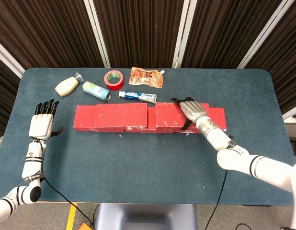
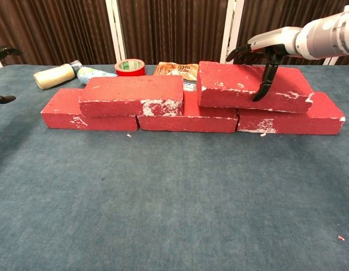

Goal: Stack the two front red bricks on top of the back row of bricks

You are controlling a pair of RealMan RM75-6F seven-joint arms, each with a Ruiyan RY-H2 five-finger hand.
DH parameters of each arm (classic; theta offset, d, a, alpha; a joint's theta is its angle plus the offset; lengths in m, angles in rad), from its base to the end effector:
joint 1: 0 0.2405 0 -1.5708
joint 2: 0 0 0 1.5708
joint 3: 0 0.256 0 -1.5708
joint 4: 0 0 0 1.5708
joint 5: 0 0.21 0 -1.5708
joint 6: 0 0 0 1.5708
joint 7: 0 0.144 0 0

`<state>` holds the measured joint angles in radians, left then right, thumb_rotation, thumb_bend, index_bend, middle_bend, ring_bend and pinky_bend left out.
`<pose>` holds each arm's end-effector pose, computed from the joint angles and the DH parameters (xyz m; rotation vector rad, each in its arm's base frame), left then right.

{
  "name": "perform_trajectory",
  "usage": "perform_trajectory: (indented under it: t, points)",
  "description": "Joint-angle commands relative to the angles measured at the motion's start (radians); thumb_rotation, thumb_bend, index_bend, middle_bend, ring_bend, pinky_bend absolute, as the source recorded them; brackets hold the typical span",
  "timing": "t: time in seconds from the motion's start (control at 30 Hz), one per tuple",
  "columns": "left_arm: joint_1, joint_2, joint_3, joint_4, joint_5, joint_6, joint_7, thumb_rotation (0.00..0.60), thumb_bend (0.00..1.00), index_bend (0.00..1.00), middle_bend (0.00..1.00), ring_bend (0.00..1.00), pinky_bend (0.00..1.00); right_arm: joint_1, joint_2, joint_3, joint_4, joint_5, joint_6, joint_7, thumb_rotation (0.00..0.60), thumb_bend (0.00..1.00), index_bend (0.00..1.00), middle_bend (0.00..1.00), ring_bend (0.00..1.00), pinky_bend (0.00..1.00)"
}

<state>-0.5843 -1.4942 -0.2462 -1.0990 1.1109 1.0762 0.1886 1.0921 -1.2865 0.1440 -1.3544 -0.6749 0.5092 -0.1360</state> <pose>-0.2811 0.3830 0.0862 -1.4120 -0.8128 -0.7870 -0.1295 -0.4423 0.0533 1.8485 -1.2332 0.7106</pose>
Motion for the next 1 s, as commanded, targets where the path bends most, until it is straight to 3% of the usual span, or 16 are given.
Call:
perform_trajectory:
  t: [0.03, 0.47, 1.0]
  points:
    - [0.002, 0.003, 0.0, 0.001, 0.0, -0.001, -0.003, 0.6, 0.28, 0.0, 0.0, 0.0, 0.0, 0.026, -0.013, -0.012, 0.001, 0.036, 0.006, -0.019, 0.6, 0.2, 0.14, 0.32, 0.28, 0.0]
    - [0.002, -0.001, 0.001, 0.011, 0.007, -0.008, -0.016, 0.6, 0.28, 0.0, 0.0, 0.0, 0.0, 0.079, -0.025, -0.068, 0.009, 0.167, 0.03, -0.072, 0.6, 0.21, 0.14, 0.32, 0.28, 0.0]
    - [0.008, -0.002, 0.0, 0.031, 0.012, -0.011, -0.033, 0.6, 0.28, 0.0, 0.0, 0.0, 0.0, 0.126, -0.076, -0.077, 0.068, 0.207, -0.001, -0.076, 0.6, 0.21, 0.14, 0.32, 0.28, 0.0]
